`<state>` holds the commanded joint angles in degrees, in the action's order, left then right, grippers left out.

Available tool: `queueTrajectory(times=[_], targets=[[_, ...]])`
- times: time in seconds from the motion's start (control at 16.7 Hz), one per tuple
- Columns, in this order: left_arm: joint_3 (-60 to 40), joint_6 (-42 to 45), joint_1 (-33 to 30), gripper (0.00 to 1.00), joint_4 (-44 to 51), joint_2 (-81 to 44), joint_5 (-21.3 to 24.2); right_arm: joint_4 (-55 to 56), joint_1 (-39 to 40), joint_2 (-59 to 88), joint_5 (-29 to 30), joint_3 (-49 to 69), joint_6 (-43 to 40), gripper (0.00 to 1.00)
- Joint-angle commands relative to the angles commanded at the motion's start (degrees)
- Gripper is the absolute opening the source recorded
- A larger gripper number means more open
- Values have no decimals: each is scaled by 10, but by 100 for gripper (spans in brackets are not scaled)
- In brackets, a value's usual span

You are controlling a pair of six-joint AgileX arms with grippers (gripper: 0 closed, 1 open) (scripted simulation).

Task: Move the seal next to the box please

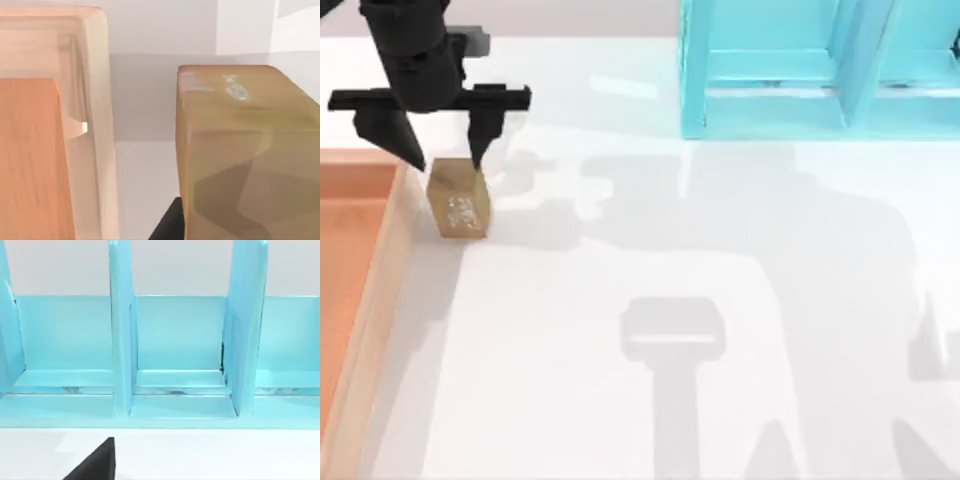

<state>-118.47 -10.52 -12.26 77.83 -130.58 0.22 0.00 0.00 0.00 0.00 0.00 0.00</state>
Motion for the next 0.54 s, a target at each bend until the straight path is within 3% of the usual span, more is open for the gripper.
queueTrajectory(times=[0.18, 0.54], targets=[[0, 0, 0, 98, 0, 0, 0, 0, 0, 0, 0, 0, 0, 100], [0, 0, 0, 100, 0, 0, 0, 0, 0, 0, 0, 0, 0, 100]])
